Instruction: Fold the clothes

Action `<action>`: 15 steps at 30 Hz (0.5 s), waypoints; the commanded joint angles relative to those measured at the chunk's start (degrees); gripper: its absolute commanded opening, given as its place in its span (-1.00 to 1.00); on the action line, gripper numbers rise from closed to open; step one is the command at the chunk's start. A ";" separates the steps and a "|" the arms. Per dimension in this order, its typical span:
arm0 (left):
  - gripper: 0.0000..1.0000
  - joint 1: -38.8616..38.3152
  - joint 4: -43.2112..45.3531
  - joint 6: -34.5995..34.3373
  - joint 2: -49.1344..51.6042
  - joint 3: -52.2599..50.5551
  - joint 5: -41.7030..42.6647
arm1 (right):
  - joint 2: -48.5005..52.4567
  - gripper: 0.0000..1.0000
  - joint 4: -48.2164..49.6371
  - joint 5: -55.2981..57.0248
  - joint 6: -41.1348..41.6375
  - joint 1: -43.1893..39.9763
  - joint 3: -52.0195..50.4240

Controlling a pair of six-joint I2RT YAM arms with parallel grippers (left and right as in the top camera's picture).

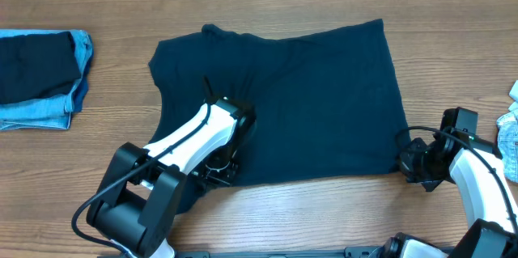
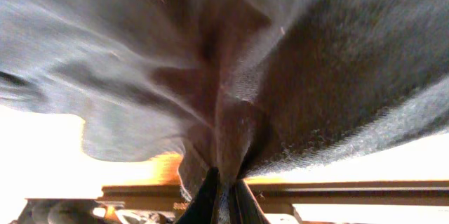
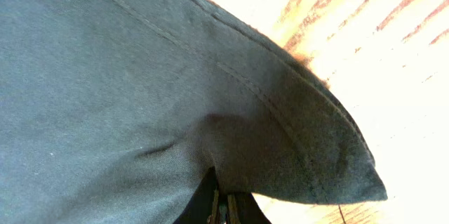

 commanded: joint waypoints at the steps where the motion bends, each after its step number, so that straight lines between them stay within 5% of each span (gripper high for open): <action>1: -0.92 -0.22 1.49 -0.48 -1.68 2.91 -5.38 | -1.20 -0.92 0.55 0.83 -1.66 -0.33 1.49; 15: -0.92 5.90 5.42 1.01 -1.68 4.39 -10.05 | -1.20 -0.92 9.53 -10.27 -5.60 -0.31 1.49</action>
